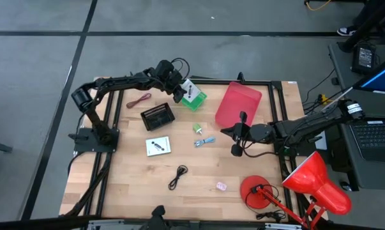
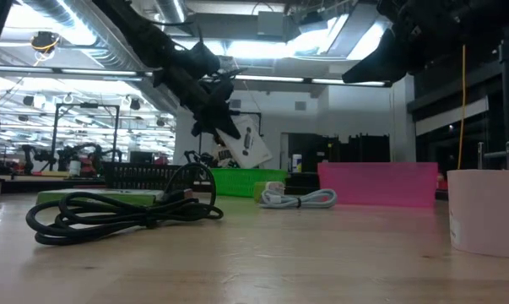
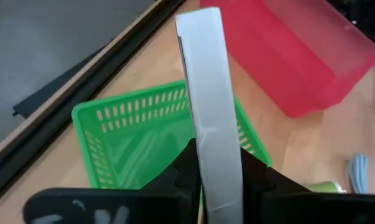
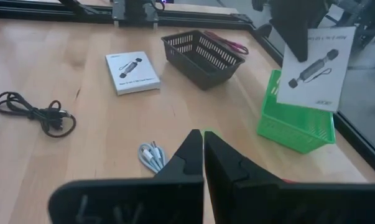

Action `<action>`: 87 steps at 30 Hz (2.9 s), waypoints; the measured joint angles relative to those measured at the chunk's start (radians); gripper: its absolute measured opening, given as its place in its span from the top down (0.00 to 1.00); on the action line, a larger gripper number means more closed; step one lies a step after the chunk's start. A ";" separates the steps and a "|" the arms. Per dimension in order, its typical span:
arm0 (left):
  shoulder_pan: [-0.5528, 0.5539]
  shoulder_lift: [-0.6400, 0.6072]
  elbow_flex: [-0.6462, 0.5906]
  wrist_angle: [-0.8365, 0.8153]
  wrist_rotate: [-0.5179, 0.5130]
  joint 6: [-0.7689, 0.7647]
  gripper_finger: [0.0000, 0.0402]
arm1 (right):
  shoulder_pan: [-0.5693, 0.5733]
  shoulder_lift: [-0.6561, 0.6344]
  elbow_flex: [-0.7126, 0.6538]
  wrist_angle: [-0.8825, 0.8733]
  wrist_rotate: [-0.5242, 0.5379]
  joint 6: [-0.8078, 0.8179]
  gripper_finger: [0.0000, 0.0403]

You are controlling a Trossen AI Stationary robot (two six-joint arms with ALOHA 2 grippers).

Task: Pick and place items into bin
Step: Put the white card reader box into the green bin

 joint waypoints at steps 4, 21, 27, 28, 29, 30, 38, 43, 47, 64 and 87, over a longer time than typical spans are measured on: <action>0.002 0.010 0.000 0.004 0.071 -0.010 0.88 | 0.000 0.000 0.000 0.000 0.000 -0.006 1.00; 0.004 0.010 0.000 0.029 0.035 -0.050 0.88 | 0.000 0.000 0.000 0.008 0.001 -0.020 1.00; 0.004 0.012 0.000 0.029 0.033 -0.075 0.88 | 0.000 0.000 0.000 0.016 0.001 -0.033 1.00; 0.004 0.017 0.000 0.031 0.033 -0.080 0.88 | 0.000 0.000 0.000 0.018 0.001 -0.041 1.00; 0.002 0.023 0.000 0.030 0.033 -0.087 0.88 | 0.000 0.000 0.000 0.021 0.001 -0.044 1.00; 0.001 0.031 0.000 0.030 0.032 -0.092 0.88 | 0.000 0.000 0.000 0.023 0.001 -0.045 1.00; 0.002 0.078 0.000 0.064 0.038 -0.113 0.88 | 0.000 0.000 0.000 0.031 0.001 -0.069 1.00; 0.002 0.078 0.000 0.067 0.042 -0.137 0.88 | 0.000 0.000 0.000 0.031 0.001 -0.071 1.00; 0.002 0.078 0.000 0.060 0.043 -0.141 0.88 | 0.000 0.000 0.000 0.030 0.001 -0.071 1.00; 0.000 0.078 0.000 0.053 0.042 -0.139 0.78 | 0.000 0.000 0.000 0.030 0.001 -0.072 1.00; 0.002 0.078 0.000 0.090 -0.039 -0.076 0.72 | 0.000 0.000 0.000 0.030 0.001 -0.071 1.00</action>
